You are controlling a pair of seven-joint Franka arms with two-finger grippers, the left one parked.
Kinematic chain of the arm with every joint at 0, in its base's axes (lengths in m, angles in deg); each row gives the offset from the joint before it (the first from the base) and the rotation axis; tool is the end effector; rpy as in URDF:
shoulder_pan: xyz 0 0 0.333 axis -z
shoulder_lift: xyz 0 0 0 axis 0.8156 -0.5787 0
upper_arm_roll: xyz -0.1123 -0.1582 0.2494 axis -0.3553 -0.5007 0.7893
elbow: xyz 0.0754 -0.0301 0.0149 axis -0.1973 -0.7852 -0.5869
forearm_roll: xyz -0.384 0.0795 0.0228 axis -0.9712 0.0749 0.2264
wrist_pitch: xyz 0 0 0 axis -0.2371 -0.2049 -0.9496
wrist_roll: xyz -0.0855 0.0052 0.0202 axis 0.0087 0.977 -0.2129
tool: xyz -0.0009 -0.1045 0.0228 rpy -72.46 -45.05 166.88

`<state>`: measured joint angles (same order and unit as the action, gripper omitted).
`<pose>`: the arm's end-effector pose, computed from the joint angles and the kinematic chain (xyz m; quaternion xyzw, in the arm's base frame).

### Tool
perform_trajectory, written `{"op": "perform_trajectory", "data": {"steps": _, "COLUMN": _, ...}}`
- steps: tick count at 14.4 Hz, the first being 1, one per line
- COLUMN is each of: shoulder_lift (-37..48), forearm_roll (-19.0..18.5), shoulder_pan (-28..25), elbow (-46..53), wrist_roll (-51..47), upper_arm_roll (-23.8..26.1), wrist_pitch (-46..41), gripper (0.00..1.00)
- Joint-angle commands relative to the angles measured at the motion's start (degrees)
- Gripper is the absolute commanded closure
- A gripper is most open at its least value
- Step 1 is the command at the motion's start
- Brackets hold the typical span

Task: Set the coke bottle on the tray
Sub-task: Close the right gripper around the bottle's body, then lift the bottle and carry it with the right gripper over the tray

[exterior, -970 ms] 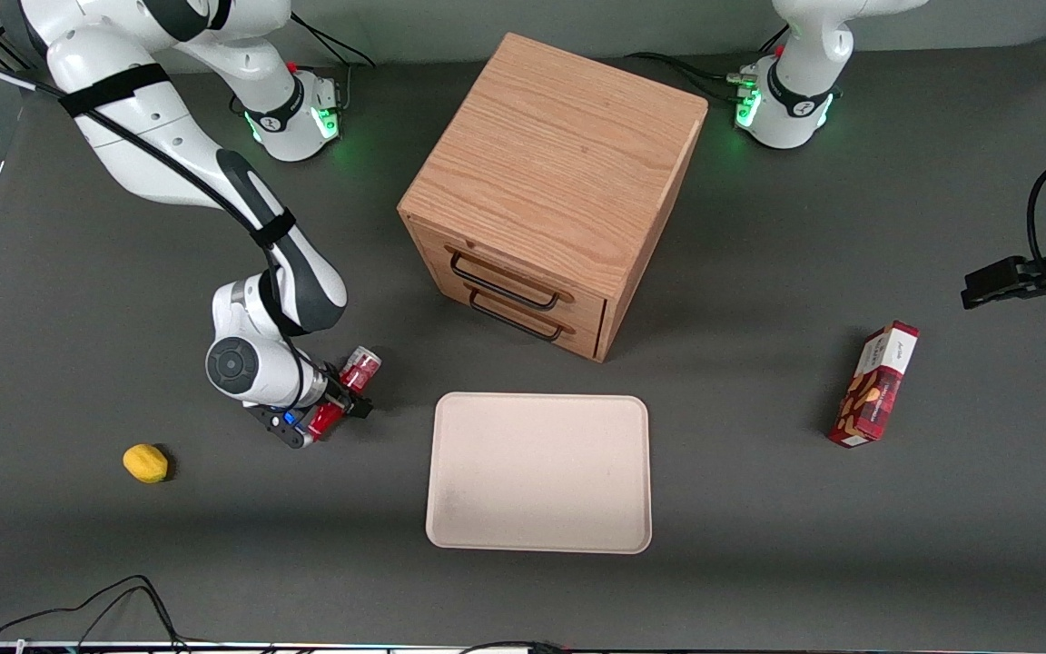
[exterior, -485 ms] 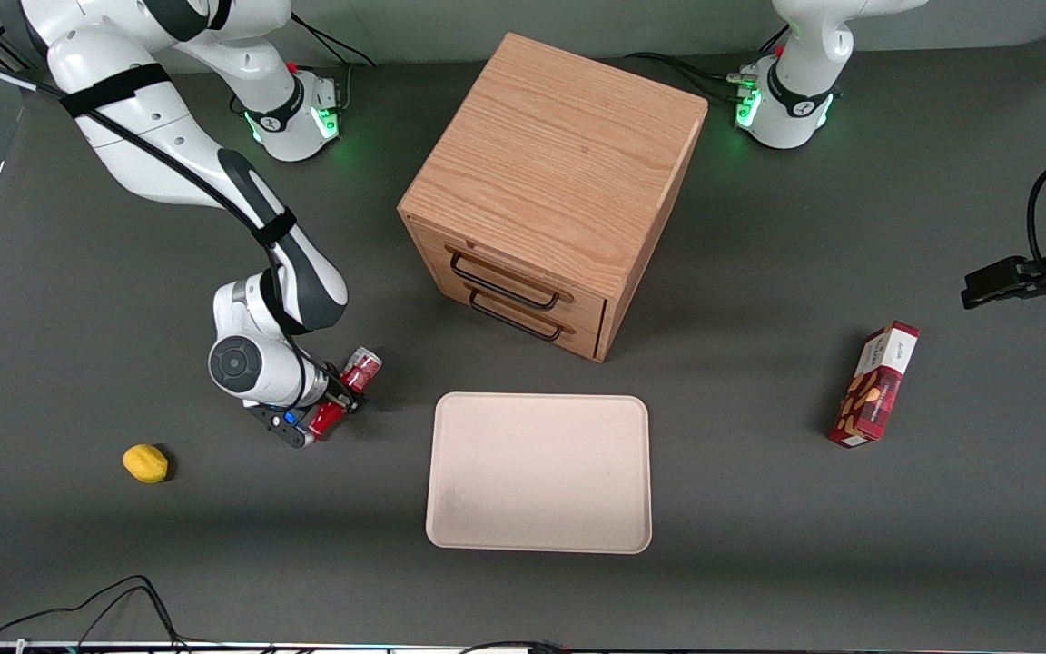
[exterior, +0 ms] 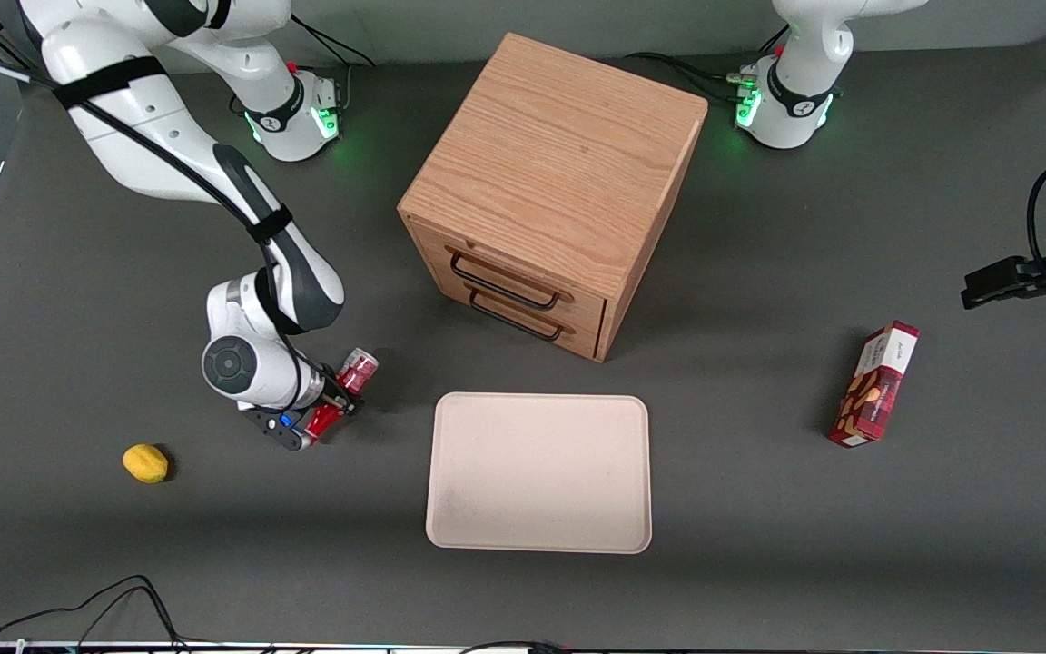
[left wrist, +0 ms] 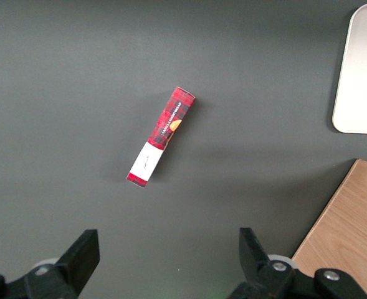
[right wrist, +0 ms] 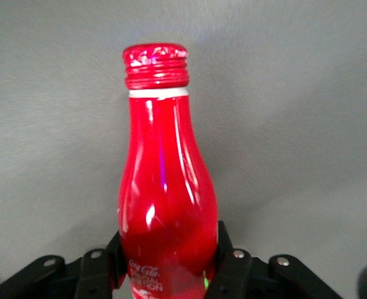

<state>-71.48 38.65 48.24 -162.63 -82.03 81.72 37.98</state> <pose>0.6241 0.1616 0.2208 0.9530 -0.2932 -0.0761 0.0083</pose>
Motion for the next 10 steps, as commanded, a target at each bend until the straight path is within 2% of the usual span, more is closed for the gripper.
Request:
{"op": "perform_trajectory", "data": {"steps": 1, "shoulder_lift": 7.7, "forearm_roll": -0.4, "shoulder_pan": -0.1, "elbow": 6.2, "wrist_roll": 4.0, "upper_arm_roll": 0.0, "wrist_pitch": -12.6, "gripper": 1.0}}
{"op": "perform_trajectory", "data": {"steps": 3, "shoulder_lift": 9.4, "forearm_roll": -0.2, "shoulder_pan": -0.2, "elbow": 13.0, "wrist_roll": 9.6, "upper_arm_roll": 0.6, "wrist_pitch": -20.0, "gripper": 1.0}}
{"op": "perform_trajectory", "data": {"steps": 6, "shoulder_lift": 7.5, "forearm_roll": -0.5, "shoulder_pan": -0.4, "elbow": 26.6, "wrist_roll": 11.8, "upper_arm_roll": 3.9, "wrist_pitch": -27.4, "gripper": 1.0}}
{"op": "perform_trajectory", "data": {"steps": 8, "shoulder_lift": 2.6, "forearm_roll": -0.7, "shoulder_pan": -1.4, "elbow": 36.6, "wrist_roll": 12.4, "upper_arm_roll": 6.9, "wrist_pitch": -30.3, "gripper": 1.0}}
{"op": "perform_trajectory", "data": {"steps": 10, "shoulder_lift": -4.1, "forearm_roll": -0.9, "shoulder_pan": -3.9, "elbow": 43.9, "wrist_roll": 12.3, "upper_arm_roll": 9.2, "wrist_pitch": -29.4, "gripper": 1.0}}
